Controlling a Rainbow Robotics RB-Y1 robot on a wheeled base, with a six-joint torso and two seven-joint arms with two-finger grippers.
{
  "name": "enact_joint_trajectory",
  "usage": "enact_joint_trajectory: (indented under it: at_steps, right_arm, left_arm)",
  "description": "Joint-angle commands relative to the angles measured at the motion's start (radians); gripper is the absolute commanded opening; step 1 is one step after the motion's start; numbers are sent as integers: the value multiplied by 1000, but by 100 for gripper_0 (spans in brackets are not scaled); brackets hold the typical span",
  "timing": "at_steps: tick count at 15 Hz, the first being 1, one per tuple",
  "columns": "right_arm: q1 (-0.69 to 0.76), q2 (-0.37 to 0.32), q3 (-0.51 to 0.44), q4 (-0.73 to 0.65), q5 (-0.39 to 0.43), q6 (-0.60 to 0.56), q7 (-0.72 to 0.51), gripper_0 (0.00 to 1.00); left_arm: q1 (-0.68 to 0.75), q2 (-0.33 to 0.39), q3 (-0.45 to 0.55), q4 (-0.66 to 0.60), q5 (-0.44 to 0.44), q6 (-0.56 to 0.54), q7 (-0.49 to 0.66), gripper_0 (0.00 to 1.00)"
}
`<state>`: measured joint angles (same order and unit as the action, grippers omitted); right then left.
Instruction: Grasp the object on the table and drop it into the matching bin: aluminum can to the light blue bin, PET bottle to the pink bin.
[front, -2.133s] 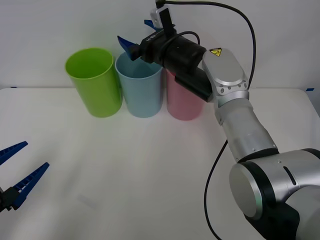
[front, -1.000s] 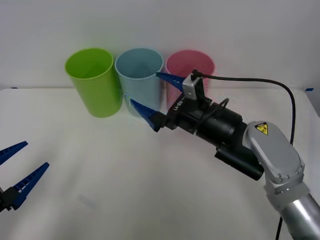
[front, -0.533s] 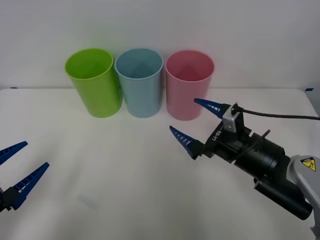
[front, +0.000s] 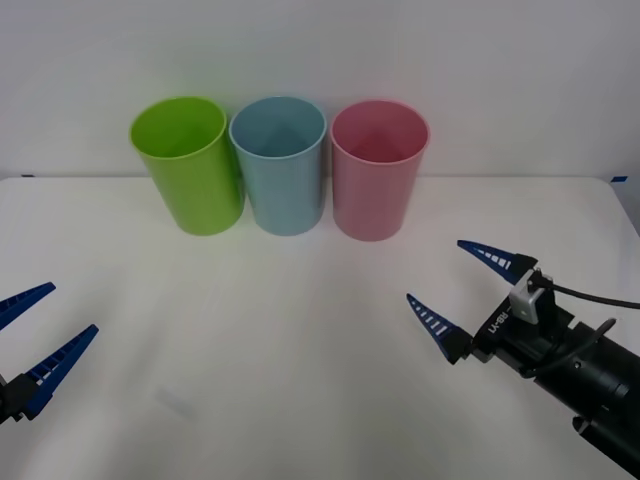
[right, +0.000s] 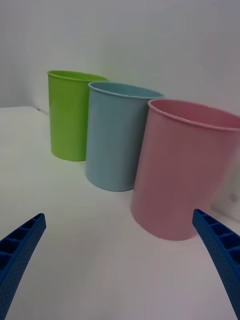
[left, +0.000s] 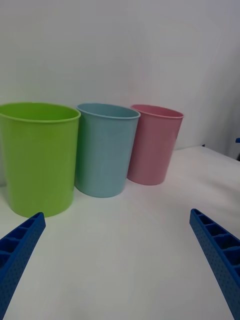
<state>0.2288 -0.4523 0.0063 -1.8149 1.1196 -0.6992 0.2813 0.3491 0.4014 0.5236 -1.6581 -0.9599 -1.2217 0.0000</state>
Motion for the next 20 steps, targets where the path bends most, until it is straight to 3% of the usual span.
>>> enact_joint_trajectory:
  at_steps: [1, 14, 20]
  right_arm:
    - [56, 0, -66, 3, -26, -75, 2, 100]
    - [271, 14, -276, 11, -144, -298, -5, 100]
    - [280, 15, -335, 121, -173, -401, -1, 100]
  left_arm:
    - [0, 0, 0, 0, 0, 0, 0, 100]
    - [0, 0, 0, 0, 0, 0, 0, 100]
    - [0, 0, 0, 0, 0, 0, 0, 100]
